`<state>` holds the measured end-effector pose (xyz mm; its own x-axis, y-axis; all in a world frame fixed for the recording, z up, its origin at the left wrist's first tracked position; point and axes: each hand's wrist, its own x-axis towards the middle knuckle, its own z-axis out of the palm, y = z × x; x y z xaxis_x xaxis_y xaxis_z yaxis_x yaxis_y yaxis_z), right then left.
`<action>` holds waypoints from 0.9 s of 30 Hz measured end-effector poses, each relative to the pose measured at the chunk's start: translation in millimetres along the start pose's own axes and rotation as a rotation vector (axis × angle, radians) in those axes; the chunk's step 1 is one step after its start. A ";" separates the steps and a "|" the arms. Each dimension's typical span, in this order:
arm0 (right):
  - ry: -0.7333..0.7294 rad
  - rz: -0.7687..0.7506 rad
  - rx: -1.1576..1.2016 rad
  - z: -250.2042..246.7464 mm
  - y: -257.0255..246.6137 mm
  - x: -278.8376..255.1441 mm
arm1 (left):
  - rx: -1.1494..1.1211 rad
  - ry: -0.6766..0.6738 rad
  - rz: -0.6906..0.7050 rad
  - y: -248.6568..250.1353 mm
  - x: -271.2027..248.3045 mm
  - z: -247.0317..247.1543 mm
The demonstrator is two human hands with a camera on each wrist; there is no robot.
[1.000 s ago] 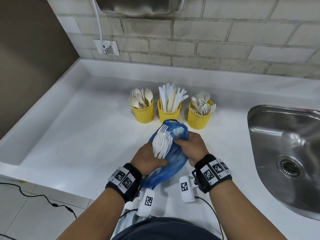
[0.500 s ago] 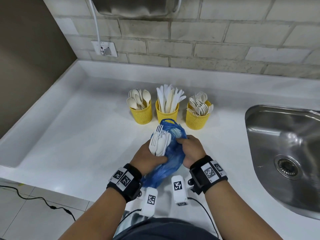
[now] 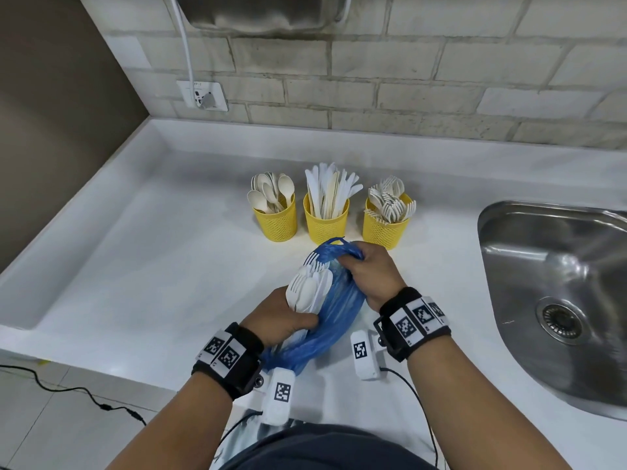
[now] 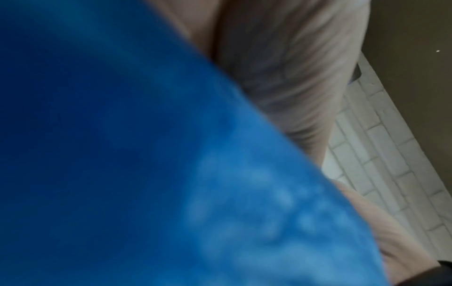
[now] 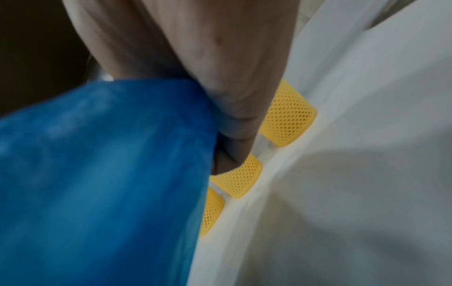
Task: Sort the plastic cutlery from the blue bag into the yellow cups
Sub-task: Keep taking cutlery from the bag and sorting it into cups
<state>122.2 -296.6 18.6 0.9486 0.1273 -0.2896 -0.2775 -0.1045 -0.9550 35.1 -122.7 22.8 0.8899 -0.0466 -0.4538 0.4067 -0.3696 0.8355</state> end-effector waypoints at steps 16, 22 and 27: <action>0.211 0.155 -0.108 -2.1 11.3 6.2 | 0.103 0.022 0.027 -1.3 -7.0 -7.9; 0.182 0.142 -0.256 -0.9 32.6 4.1 | 0.047 0.231 0.068 3.7 -5.4 -16.7; 0.183 0.233 -0.112 -5.6 27.5 8.5 | 0.181 0.082 0.025 2.3 -4.1 -21.5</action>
<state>123.6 -303.9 -9.7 0.8758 -0.0913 -0.4740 -0.4820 -0.2191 -0.8484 36.9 -103.4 33.3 0.9161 0.0151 -0.4008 0.3471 -0.5305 0.7734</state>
